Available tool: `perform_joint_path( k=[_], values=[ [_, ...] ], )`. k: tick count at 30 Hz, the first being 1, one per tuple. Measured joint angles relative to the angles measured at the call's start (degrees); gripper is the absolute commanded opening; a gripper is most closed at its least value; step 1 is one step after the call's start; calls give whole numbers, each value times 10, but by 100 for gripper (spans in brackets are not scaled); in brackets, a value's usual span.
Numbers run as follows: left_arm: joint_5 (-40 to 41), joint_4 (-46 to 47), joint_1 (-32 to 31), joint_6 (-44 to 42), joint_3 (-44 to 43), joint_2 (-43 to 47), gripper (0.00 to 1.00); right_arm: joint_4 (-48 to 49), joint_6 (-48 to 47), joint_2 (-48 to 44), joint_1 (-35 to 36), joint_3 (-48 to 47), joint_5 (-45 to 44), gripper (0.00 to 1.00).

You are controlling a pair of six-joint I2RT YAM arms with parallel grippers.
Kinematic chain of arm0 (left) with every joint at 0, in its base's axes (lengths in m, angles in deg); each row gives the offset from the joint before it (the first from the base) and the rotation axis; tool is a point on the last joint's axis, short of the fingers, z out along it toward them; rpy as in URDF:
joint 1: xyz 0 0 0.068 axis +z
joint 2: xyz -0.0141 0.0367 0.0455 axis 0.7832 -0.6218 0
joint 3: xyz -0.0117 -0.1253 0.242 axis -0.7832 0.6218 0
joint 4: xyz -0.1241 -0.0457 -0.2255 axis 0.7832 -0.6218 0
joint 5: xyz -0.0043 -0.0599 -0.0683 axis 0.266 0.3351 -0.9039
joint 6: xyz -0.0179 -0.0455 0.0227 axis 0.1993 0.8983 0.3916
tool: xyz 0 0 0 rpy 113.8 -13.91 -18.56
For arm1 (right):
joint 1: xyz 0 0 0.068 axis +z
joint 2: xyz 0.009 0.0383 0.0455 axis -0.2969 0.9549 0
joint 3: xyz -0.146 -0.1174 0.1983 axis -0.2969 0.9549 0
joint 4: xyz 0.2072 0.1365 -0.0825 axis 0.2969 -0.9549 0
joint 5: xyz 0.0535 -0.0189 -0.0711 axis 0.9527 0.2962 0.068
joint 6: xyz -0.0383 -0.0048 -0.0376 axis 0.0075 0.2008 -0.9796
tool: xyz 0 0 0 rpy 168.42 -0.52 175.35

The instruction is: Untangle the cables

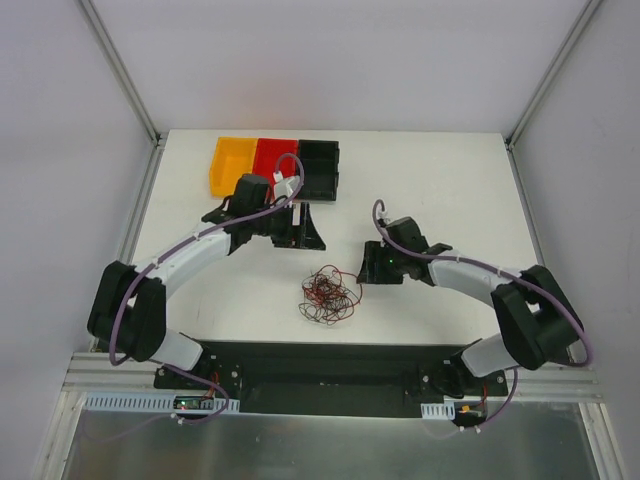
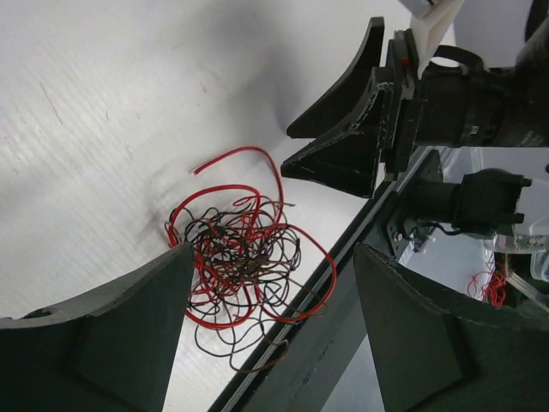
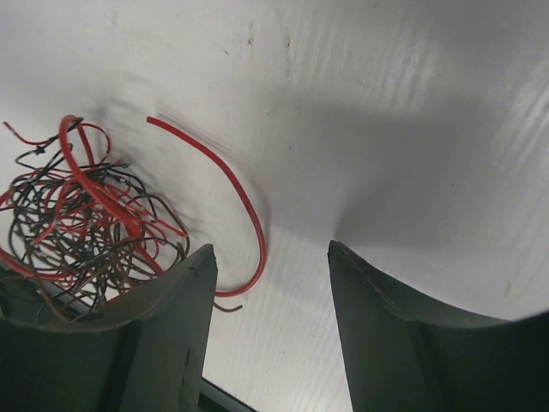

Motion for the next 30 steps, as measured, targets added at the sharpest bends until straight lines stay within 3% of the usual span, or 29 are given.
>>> perform_joint_path(
  k=[4, 11, 15, 19, 20, 24, 30],
  values=[
    [-1, -45, -8, -10, -17, -54, 74, -13, -1, 41, 37, -25, -37, 50],
    [11, -81, -20, -25, -30, -61, 70, -94, 30, 121, 153, -132, -226, 46],
    [23, -92, -26, -34, -38, -65, 70, -145, 50, 170, 186, -184, -309, 26],
    [35, -102, -31, -36, -46, -79, 65, -153, 61, 172, 187, -187, -337, 5],
    [37, -103, -35, -37, -50, -88, 65, -152, 58, 169, 187, -183, -341, 1],
    [48, -107, -74, -38, -54, -128, 68, -141, 45, 113, 186, -128, -345, 1],
    [83, -142, -120, -47, -64, -189, 66, -157, 25, -58, 183, -107, -374, 1]
  ],
)
